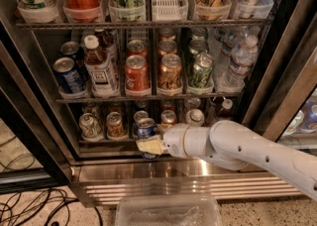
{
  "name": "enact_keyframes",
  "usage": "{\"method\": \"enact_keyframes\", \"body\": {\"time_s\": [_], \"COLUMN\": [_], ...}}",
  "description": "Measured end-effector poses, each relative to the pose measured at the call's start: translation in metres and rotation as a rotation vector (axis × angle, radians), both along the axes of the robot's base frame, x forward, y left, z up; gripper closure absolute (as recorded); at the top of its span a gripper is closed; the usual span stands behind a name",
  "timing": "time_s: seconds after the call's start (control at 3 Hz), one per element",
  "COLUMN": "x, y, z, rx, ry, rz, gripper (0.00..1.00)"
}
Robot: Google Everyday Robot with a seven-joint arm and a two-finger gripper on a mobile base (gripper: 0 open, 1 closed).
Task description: Pick pepsi can from bottom shelf of fridge
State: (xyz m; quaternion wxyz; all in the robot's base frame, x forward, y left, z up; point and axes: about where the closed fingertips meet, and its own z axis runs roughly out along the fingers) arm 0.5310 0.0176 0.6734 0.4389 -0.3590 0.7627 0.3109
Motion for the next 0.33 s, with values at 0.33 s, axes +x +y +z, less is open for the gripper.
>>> {"method": "enact_keyframes", "body": {"time_s": [0.33], "x": [0.0000], "y": [0.0000], "z": [0.0000], "rx": [0.000], "ry": [0.000], "rz": [0.000], "gripper": [1.00]}}
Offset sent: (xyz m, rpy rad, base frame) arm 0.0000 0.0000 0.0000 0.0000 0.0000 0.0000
